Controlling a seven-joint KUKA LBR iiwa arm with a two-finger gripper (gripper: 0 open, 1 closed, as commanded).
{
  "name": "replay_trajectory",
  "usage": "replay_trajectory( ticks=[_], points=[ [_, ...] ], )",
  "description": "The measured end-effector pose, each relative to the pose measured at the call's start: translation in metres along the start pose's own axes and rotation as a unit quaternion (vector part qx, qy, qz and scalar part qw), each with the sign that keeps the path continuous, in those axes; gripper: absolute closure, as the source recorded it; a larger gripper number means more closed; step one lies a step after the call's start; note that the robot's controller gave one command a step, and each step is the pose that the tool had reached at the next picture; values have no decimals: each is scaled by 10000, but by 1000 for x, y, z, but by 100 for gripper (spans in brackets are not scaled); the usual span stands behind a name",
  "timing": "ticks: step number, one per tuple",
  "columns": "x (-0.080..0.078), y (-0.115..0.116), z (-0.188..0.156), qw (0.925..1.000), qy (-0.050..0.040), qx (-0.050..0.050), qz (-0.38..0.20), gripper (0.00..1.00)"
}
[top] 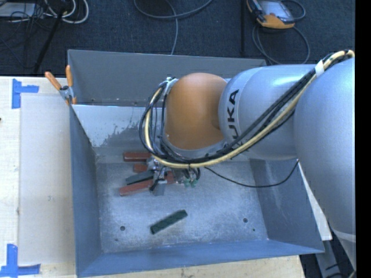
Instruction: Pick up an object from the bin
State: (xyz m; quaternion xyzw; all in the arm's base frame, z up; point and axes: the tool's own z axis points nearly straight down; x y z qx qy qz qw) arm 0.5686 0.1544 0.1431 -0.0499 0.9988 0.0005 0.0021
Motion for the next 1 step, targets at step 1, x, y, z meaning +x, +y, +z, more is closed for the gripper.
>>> replay_trajectory(
  ticks=[1],
  points=[
    [1, 0, -6, 10000, 25, 4, 4, 100]
  ],
)
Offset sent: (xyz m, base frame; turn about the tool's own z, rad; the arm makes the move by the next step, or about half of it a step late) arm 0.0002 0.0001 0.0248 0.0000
